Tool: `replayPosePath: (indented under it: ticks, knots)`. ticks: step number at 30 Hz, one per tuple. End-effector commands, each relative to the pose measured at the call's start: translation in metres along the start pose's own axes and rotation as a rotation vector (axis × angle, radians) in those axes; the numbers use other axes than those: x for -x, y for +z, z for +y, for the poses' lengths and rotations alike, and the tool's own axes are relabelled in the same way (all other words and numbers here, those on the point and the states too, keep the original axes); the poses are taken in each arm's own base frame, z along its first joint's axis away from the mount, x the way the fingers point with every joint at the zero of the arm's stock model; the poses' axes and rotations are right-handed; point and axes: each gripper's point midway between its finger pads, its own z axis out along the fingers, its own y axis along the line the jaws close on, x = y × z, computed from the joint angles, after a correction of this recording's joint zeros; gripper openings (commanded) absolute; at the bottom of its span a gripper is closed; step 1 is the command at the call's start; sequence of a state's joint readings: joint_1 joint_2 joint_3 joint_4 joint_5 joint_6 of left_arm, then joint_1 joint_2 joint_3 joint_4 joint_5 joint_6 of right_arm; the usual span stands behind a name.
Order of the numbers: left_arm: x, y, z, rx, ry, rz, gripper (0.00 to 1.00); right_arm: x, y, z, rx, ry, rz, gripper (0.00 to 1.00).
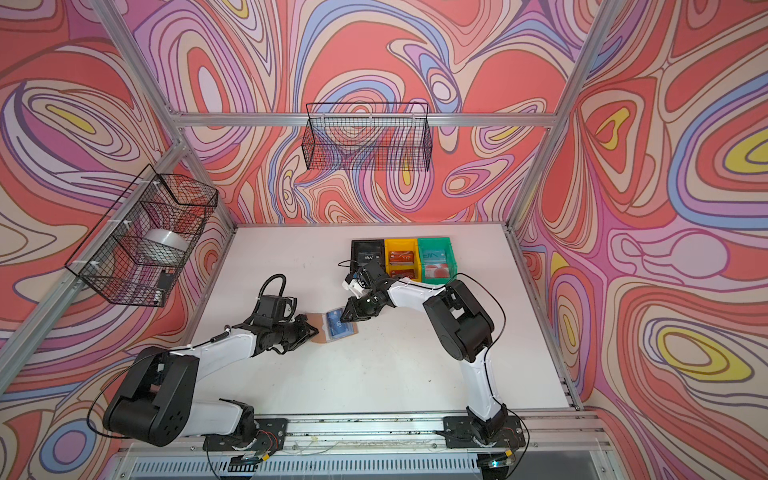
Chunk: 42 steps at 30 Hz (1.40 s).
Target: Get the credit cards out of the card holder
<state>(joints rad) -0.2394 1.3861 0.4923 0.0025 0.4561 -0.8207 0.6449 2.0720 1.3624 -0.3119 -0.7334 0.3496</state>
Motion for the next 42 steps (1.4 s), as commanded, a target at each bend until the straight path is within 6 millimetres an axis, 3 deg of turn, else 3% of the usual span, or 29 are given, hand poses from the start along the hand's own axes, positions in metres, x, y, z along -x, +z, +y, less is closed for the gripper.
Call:
replayPosePath:
  ticks: [1,5,11,14,18,19,23,29,33,36,42]
  knots:
    - [-0.007,0.005,0.009,0.028,-0.028,0.02,0.0,0.003,0.006,0.016,0.077,-0.02,0.0,0.21]
    - [-0.007,0.004,0.009,0.026,-0.024,0.02,0.0,-0.002,0.015,0.006,0.065,0.005,0.016,0.21]
    - [-0.004,-0.002,0.005,0.031,-0.011,0.004,0.0,-0.018,0.03,-0.029,-0.03,0.077,0.054,0.21]
    - [-0.005,-0.006,0.006,0.046,-0.003,0.001,0.08,-0.025,0.033,-0.041,-0.053,0.106,0.071,0.21]
    - [-0.006,-0.014,0.004,0.052,0.006,0.001,0.11,-0.032,0.034,-0.047,-0.064,0.12,0.08,0.21]
    - [0.002,-0.02,-0.008,0.037,0.023,-0.019,0.12,-0.033,0.034,-0.049,-0.066,0.123,0.082,0.21]
    - [0.005,-0.037,-0.013,0.055,0.043,-0.051,0.28,-0.036,0.032,-0.05,-0.067,0.126,0.084,0.21]
    - [0.004,-0.057,-0.013,0.089,0.055,-0.084,0.35,-0.039,0.033,-0.051,-0.062,0.129,0.092,0.21]
    - [0.008,-0.07,-0.029,0.047,0.061,-0.106,0.34,-0.04,0.033,-0.052,-0.064,0.131,0.093,0.21]
    - [0.014,-0.081,-0.051,-0.035,0.061,-0.13,0.26,-0.041,0.034,-0.053,-0.063,0.133,0.096,0.21]
    - [0.026,-0.09,-0.095,-0.232,0.043,-0.166,0.23,-0.043,0.035,-0.055,-0.06,0.141,0.098,0.21]
